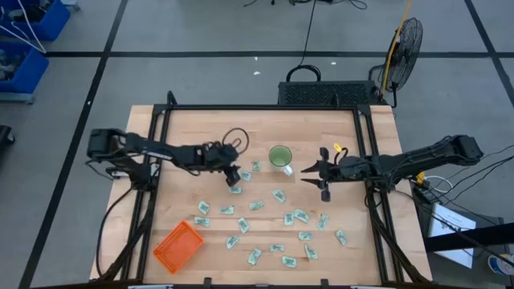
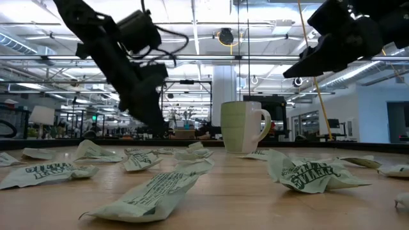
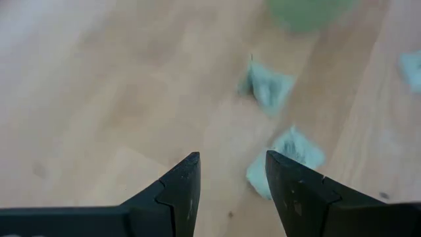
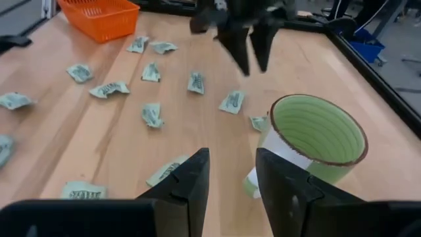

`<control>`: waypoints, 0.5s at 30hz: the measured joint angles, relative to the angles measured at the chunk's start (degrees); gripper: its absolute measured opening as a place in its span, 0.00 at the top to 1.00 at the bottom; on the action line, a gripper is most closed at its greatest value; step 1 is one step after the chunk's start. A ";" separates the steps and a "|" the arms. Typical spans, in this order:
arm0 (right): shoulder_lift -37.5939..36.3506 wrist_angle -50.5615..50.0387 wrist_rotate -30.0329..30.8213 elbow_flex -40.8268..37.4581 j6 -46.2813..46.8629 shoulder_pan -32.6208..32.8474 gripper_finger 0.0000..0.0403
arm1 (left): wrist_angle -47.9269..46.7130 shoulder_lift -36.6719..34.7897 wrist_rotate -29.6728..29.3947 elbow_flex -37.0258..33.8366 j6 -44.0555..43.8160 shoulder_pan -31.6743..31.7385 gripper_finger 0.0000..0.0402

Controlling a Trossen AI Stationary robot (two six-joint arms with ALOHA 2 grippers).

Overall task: Pick and place Stevia / Truvia into bins
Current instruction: Put the light green stevia packet into the orange basket

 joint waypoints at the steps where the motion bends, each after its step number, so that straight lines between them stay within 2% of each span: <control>1: 0.00 0.22 -0.01 0.00 -0.64 0.00 0.71 | 0.73 1.45 0.01 0.01 -0.58 -0.43 0.56; 7: -0.02 1.87 0.06 0.00 -5.26 -0.02 0.71 | 2.71 7.35 -2.26 0.07 -0.79 -2.52 0.56; 12: -0.02 2.31 0.20 0.00 -6.17 -0.02 0.71 | 3.83 8.66 -4.82 0.20 -2.32 -2.86 0.56; 15: -0.02 3.48 0.22 0.00 -7.39 -0.02 0.71 | 4.04 8.75 -5.09 0.16 -2.37 -2.86 0.61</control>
